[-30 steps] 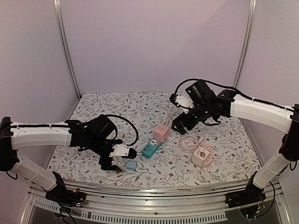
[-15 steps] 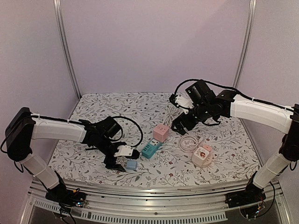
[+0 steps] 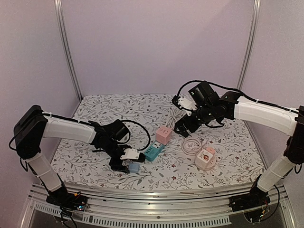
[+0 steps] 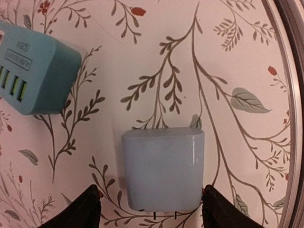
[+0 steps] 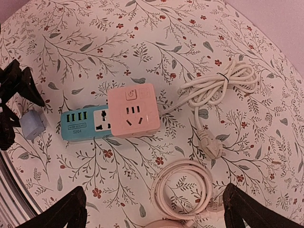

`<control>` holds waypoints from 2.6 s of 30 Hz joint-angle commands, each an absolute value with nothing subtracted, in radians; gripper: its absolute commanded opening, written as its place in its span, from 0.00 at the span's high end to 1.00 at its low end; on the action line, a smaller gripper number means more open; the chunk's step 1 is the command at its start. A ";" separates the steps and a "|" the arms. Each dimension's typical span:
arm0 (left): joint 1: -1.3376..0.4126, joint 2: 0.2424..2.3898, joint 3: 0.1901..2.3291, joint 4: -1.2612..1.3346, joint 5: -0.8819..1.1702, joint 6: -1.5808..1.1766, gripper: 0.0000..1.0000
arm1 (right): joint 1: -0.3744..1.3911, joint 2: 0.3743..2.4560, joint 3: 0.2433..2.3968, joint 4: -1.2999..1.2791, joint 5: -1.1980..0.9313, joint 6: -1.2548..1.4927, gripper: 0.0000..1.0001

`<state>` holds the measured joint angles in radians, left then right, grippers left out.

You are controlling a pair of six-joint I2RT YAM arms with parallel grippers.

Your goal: Insert the plug

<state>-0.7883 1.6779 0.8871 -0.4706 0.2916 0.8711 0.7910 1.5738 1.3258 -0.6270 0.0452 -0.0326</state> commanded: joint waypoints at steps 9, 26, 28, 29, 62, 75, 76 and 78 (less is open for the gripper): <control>-0.815 1.710 0.921 -0.495 0.250 0.852 0.37 | 0.788 1.565 1.315 -0.619 0.037 -0.046 0.01; -0.842 1.750 0.958 -0.502 0.236 0.843 0.59 | 0.788 1.557 1.312 -0.621 0.036 -0.048 0.01; -0.842 1.757 0.967 -0.505 0.233 0.833 0.62 | 0.788 1.559 1.313 -0.621 0.037 -0.048 0.01; -0.842 1.756 0.972 -0.504 0.237 0.829 0.63 | 0.788 1.561 1.313 -0.621 0.037 -0.048 0.01; -0.865 1.460 0.771 0.214 0.164 0.524 1.00 | 0.812 1.521 1.278 -0.485 -0.323 0.526 0.02; -0.868 1.474 0.710 0.362 0.157 0.439 1.00 | 0.909 1.630 1.372 -0.548 -0.374 0.492 0.05; -0.869 1.475 0.708 0.368 0.157 0.437 1.00 | 0.912 1.637 1.378 -0.550 -0.377 0.491 0.05; -0.871 1.479 0.706 0.376 0.157 0.436 1.00 | 0.919 1.659 1.391 -0.555 -0.385 0.490 0.06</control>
<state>-0.8539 1.4712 0.7231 0.3035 0.1654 0.4629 0.9066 1.6203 1.3468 -0.5262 -0.3592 0.4934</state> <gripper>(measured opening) 0.425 0.948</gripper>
